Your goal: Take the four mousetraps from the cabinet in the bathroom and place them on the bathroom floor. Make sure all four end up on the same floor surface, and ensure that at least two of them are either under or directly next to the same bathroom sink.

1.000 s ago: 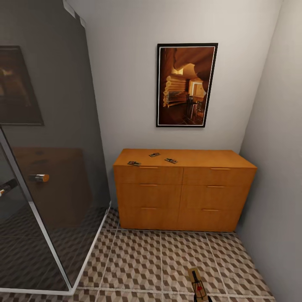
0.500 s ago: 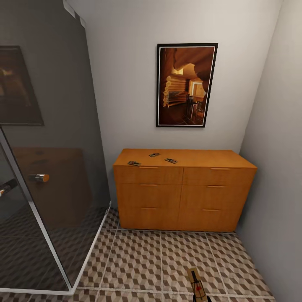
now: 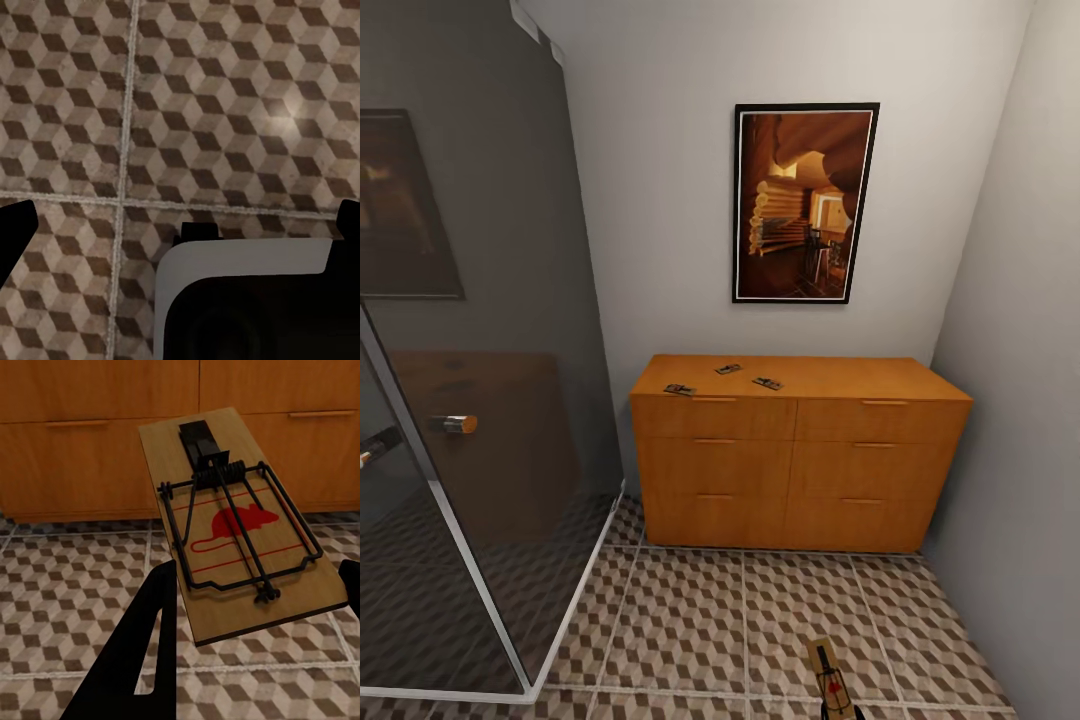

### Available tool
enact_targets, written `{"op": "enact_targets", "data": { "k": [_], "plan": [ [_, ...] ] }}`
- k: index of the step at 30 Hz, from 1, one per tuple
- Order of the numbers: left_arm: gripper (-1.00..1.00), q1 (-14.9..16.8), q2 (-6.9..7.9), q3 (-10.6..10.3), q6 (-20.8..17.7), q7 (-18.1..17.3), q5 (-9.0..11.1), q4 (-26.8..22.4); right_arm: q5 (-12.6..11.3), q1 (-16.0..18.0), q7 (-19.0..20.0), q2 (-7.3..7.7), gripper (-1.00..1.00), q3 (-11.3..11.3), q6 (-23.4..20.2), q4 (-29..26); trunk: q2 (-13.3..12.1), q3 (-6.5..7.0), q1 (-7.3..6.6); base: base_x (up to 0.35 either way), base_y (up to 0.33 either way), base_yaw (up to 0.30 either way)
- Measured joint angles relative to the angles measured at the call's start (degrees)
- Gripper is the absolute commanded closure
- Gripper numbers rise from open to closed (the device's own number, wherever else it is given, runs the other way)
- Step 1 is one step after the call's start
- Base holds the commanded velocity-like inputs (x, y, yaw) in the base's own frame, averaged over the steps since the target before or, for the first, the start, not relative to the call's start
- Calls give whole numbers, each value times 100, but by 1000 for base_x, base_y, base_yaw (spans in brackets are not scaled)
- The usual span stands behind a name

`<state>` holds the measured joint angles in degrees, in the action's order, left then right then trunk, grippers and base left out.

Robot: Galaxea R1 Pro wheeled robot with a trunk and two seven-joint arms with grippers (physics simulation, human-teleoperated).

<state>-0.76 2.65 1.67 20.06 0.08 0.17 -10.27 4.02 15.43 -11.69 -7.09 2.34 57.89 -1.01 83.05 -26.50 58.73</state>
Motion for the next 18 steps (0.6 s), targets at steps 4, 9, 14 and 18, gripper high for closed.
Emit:
{"op": "enact_targets", "data": {
  "k": [4,9,14,18],
  "plan": [
    [-100,0,0,-4,0,0,-4,-10,0,0,0,1,100,0,-7,0,0,0,0,0,0,0],
    [-100,0,-5,5,0,0,-7,-51,0,0,-1,-1,100,0,-7,0,0,0,0,0,0,0],
    [-100,0,-14,15,-28,4,-8,-176,0,0,0,0,100,0,-9,0,0,0,0,0,0,0],
    [-100,1,-12,23,-149,15,-3,-749,0,0,0,2,100,0,-22,0,0,1,0,0,0,0]
  ]
}}
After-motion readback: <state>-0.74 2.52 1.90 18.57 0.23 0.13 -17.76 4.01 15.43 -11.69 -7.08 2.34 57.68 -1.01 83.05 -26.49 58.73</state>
